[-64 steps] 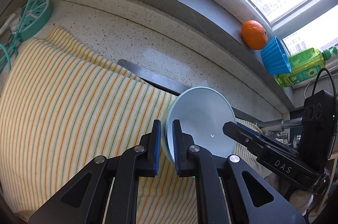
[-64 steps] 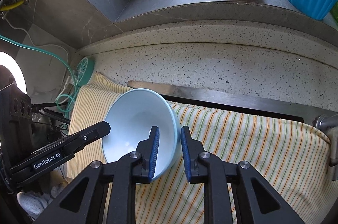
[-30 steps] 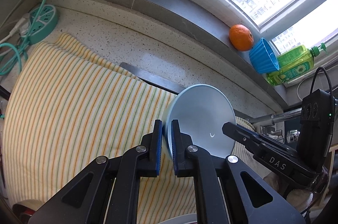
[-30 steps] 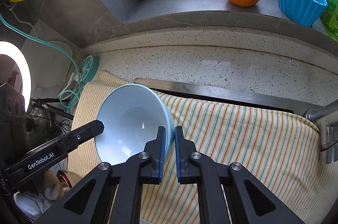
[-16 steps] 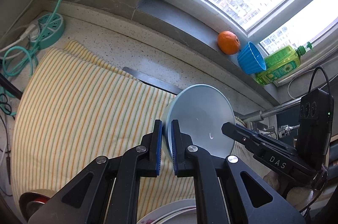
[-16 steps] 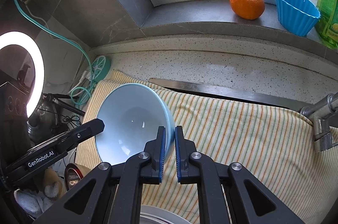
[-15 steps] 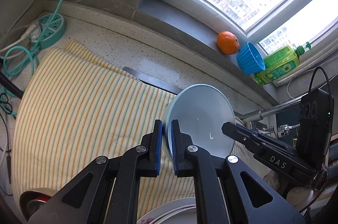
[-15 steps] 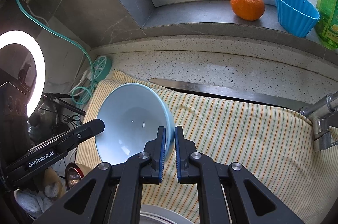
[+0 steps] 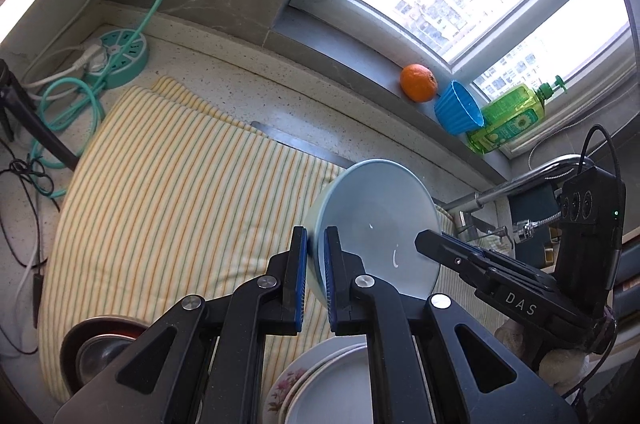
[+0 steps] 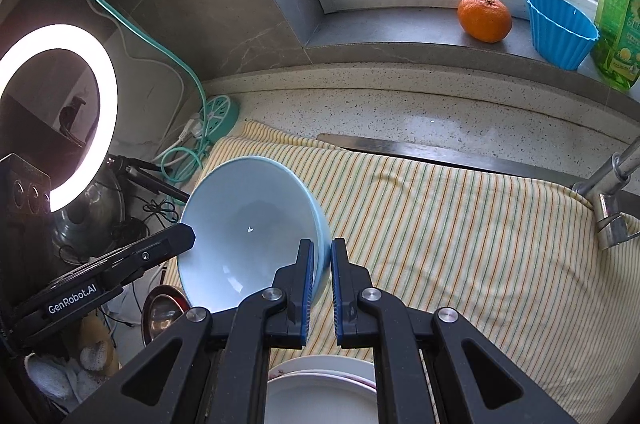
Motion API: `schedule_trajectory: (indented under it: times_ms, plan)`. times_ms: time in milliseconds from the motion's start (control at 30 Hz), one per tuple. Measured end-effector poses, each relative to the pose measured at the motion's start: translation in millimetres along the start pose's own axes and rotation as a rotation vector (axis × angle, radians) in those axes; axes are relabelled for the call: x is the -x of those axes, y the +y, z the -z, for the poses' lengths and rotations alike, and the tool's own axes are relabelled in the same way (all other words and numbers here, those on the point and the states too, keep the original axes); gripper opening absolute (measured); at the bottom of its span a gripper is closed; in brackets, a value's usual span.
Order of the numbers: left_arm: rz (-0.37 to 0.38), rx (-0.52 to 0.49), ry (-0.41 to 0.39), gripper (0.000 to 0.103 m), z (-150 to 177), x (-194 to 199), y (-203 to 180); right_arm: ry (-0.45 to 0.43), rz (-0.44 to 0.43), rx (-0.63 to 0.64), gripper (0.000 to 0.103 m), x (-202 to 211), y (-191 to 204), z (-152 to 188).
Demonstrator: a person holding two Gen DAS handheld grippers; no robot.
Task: Organize plates and bowls
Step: 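Lift the pale blue bowl and carry it to the nested steel bowls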
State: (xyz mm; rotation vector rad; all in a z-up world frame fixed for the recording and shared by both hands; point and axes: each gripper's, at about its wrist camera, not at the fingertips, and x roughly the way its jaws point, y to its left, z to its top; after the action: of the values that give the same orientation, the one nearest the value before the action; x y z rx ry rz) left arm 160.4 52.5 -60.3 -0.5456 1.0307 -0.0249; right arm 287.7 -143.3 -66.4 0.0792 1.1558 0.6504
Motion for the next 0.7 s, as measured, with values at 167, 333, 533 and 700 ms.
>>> schedule_trajectory:
  times_ms: [167,333,533,700]
  plan:
    - [-0.004,0.006,-0.014,0.007,10,17,10,0.003,-0.007,0.015,0.008,3,17,13]
    - [-0.007,0.009,-0.032,0.007,20,36,22,0.009,-0.018,0.031,0.008,5,37,27]
    - [-0.009,0.019,-0.051,0.007,32,56,37,0.02,-0.034,0.047,0.008,3,58,43]
    - [-0.019,0.027,-0.062,0.007,42,70,47,0.028,-0.043,0.061,0.008,2,75,55]
